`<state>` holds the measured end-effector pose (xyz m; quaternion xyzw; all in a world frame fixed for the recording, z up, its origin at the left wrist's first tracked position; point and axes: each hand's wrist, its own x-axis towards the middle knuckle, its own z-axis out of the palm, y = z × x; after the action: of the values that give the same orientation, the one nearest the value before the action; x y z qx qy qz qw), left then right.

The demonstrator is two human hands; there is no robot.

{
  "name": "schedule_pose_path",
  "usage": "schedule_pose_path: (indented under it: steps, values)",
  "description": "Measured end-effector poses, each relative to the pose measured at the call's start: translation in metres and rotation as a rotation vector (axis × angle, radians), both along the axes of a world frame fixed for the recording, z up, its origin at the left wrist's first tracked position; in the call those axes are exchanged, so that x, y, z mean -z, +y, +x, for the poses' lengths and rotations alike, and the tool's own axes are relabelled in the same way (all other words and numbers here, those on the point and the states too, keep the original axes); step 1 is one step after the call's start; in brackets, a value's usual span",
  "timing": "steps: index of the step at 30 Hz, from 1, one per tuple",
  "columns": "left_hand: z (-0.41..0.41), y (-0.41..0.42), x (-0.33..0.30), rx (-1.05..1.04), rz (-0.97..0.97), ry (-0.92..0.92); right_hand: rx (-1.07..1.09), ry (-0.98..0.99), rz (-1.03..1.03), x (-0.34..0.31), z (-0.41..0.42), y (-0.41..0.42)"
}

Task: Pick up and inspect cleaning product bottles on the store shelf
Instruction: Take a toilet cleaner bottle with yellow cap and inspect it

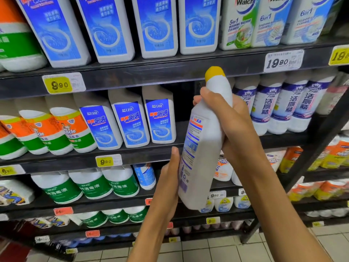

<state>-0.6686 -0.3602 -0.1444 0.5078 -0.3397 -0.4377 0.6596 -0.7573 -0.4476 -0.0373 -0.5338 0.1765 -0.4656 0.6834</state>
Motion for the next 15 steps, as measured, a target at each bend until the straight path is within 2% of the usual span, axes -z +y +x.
schedule_pose_path:
  steps: [2,5,7,10,13,15]
  values:
    - [-0.003,-0.002,0.004,0.009,0.049,0.093,0.026,0.067,-0.033,-0.002,0.001,0.001]
    - [-0.003,-0.001,0.011,0.175,0.074,0.353,-0.056,0.15,-0.088,-0.007,-0.001,-0.005]
    - [-0.002,-0.001,0.013,0.289,0.05,0.415,-0.124,0.121,-0.057,-0.005,-0.002,-0.009]
    - [-0.011,0.0,0.008,0.352,0.021,0.377,-0.145,0.067,0.0,-0.003,0.001,-0.009]
    - [-0.012,0.001,0.006,0.222,0.049,0.279,-0.013,0.121,-0.086,-0.005,0.002,-0.008]
    - [-0.011,0.005,0.0,0.207,0.043,0.227,0.082,0.144,-0.135,-0.006,0.003,-0.008]
